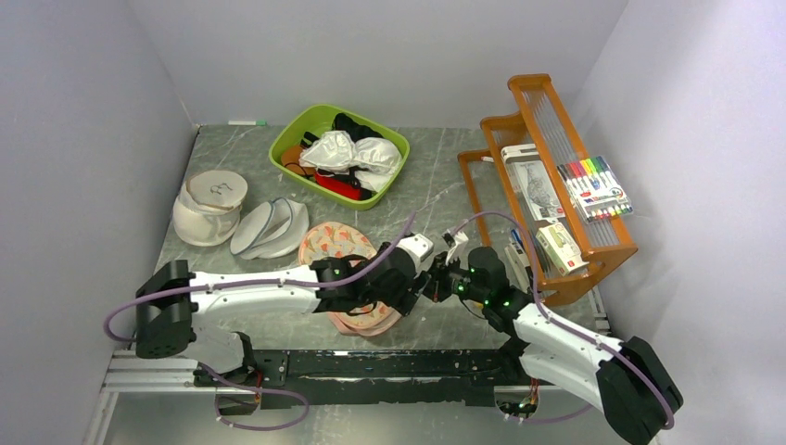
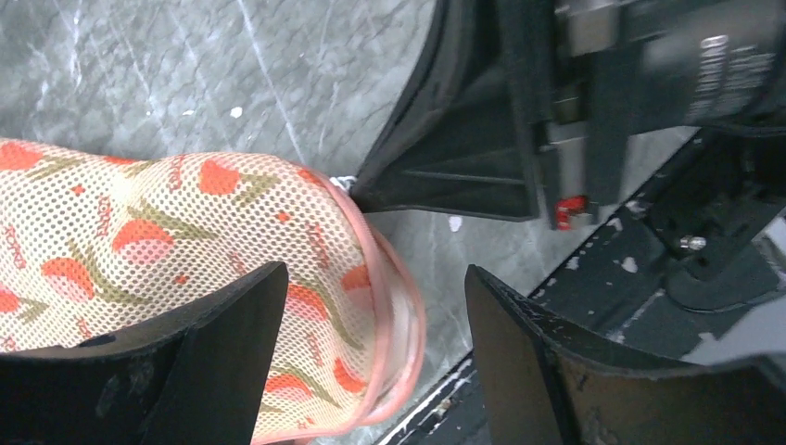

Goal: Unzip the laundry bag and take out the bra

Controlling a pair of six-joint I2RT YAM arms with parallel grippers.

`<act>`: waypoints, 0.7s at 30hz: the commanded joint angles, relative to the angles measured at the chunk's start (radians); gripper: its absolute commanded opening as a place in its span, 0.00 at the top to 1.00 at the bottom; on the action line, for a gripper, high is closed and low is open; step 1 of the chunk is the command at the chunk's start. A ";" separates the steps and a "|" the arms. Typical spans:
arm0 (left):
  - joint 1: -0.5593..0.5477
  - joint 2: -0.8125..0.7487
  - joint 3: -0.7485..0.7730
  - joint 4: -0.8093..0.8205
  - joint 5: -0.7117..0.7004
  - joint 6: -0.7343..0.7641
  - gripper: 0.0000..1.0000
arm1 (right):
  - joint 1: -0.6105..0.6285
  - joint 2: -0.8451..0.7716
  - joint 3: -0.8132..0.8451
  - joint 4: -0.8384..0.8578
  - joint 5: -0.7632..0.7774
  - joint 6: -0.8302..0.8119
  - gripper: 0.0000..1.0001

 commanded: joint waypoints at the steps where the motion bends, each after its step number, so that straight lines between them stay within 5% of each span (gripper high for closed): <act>1: -0.004 0.044 0.007 -0.007 -0.082 0.014 0.19 | -0.004 -0.043 -0.019 0.042 -0.028 0.029 1.00; 9: -0.016 0.113 -0.021 -0.095 -0.209 -0.059 0.33 | -0.004 -0.046 0.020 -0.005 -0.029 0.013 1.00; 12: -0.016 0.075 -0.052 -0.099 -0.208 -0.068 0.55 | -0.004 -0.043 0.021 -0.021 -0.026 0.010 1.00; 21: -0.016 -0.075 -0.109 -0.069 -0.140 -0.057 0.89 | -0.004 0.006 -0.006 0.041 0.052 0.027 1.00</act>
